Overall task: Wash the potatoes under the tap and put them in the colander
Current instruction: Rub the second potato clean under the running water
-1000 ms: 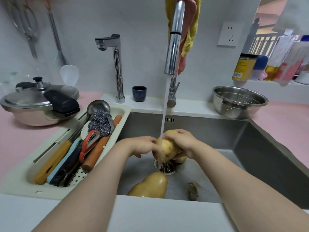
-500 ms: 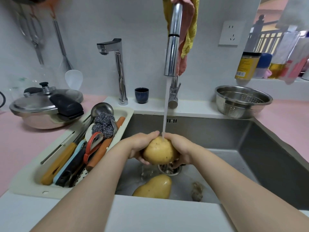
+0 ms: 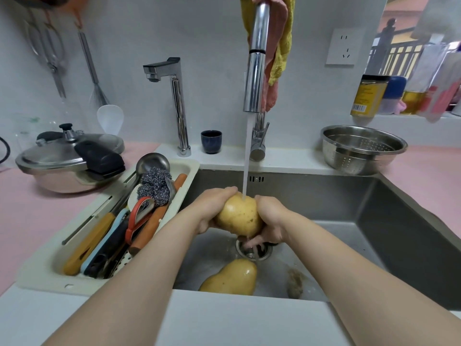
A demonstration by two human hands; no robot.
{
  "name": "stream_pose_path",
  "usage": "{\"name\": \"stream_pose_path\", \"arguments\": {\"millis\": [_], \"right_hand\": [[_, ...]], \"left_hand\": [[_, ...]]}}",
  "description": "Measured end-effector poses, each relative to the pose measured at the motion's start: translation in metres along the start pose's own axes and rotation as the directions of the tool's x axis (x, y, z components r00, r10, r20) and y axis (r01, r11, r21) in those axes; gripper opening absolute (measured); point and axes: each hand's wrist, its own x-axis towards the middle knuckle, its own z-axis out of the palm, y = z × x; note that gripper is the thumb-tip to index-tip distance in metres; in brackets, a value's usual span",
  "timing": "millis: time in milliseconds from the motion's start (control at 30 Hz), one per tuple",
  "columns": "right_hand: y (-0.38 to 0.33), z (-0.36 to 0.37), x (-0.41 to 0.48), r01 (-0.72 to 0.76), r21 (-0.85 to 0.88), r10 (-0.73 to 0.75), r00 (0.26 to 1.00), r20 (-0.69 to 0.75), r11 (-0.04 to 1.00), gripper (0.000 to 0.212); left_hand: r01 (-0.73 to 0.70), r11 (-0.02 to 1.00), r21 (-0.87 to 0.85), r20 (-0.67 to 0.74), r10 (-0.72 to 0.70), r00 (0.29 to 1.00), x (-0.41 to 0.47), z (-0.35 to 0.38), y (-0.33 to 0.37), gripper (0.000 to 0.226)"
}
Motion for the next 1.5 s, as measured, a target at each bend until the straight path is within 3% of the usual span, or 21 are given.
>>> {"name": "stream_pose_path", "arguments": {"millis": [67, 167, 300, 367, 500, 567, 667, 767, 900, 967, 1033, 1133, 1233, 1367, 1433, 1500], "right_hand": [[0.001, 0.004, -0.001, 0.073, -0.051, -0.07, 0.996, 0.052, 0.996, 0.04], [0.001, 0.009, -0.003, 0.27, -0.135, -0.256, 0.96, 0.113, 0.953, 0.037], [-0.004, 0.01, -0.011, 0.417, -0.175, -0.402, 0.908, 0.117, 0.892, 0.037], [-0.007, 0.01, -0.014, 0.386, -0.161, -0.38, 0.922, 0.067, 0.908, 0.039], [-0.014, 0.0, -0.014, 0.144, 0.059, -0.142, 0.989, -0.042, 0.988, 0.038], [-0.016, -0.011, -0.011, 0.033, 0.132, -0.03, 0.999, -0.027, 0.991, 0.034], [-0.013, -0.017, -0.008, -0.068, 0.18, 0.059, 0.997, 0.052, 0.981, 0.037], [-0.011, -0.016, -0.007, 0.05, 0.165, -0.06, 0.996, 0.06, 0.985, 0.041], [-0.012, -0.015, -0.011, 0.323, 0.065, -0.329, 0.937, 0.116, 0.944, 0.042], [-0.011, -0.013, -0.011, 0.397, -0.033, -0.391, 0.913, 0.117, 0.917, 0.056], [-0.012, -0.012, -0.012, 0.384, -0.032, -0.38, 0.92, 0.089, 0.923, 0.065], [-0.018, -0.014, -0.018, 0.249, 0.154, -0.261, 0.963, 0.062, 0.956, 0.054], [-0.022, -0.013, -0.025, 0.169, 0.266, -0.188, 0.981, 0.046, 0.949, 0.044], [-0.022, -0.004, -0.029, 0.211, 0.257, -0.23, 0.972, 0.047, 0.943, 0.046], [-0.019, 0.001, -0.029, 0.311, 0.166, -0.329, 0.939, 0.096, 0.936, 0.038], [-0.015, 0.004, -0.028, 0.436, 0.033, -0.437, 0.895, 0.092, 0.899, 0.043]], "left_hand": [[0.091, 0.992, -0.092, -0.087, -0.099, 0.991, 0.001, -0.005, 0.001, 0.041], [0.212, 0.94, -0.269, -0.064, -0.237, 0.969, -0.007, -0.011, 0.007, 0.028], [0.168, 0.914, -0.368, -0.039, -0.196, 0.98, -0.011, -0.014, 0.011, 0.023], [0.111, 0.916, -0.385, 0.01, -0.117, 0.993, -0.013, -0.011, 0.012, 0.025], [-0.053, 0.941, -0.334, 0.13, 0.101, 0.986, -0.012, -0.001, 0.01, 0.031], [-0.183, 0.963, -0.199, 0.131, 0.211, 0.969, -0.011, 0.006, 0.008, 0.038], [-0.3, 0.954, 0.012, -0.001, 0.3, 0.954, -0.014, 0.019, 0.011, 0.025], [-0.275, 0.959, 0.069, -0.108, 0.281, 0.954, -0.01, 0.026, 0.017, 0.028], [-0.044, 0.976, -0.214, -0.166, 0.008, 0.986, -0.007, 0.028, 0.024, 0.034], [-0.02, 0.972, -0.236, -0.14, -0.014, 0.99, -0.004, 0.025, 0.02, 0.042], [-0.058, 0.963, -0.264, -0.068, 0.041, 0.997, -0.001, 0.02, 0.016, 0.048], [-0.172, 0.962, -0.212, 0.048, 0.186, 0.981, 0.0, 0.013, 0.013, 0.05], [-0.271, 0.958, -0.095, 0.023, 0.274, 0.961, 0.001, 0.015, 0.013, 0.058], [-0.248, 0.959, -0.136, -0.15, 0.228, 0.962, 0.001, 0.019, 0.021, 0.044], [-0.199, 0.96, -0.196, -0.188, 0.162, 0.969, 0.002, 0.017, 0.025, 0.043], [-0.163, 0.962, -0.218, -0.208, 0.117, 0.971, -0.002, 0.015, 0.027, 0.037]]}}
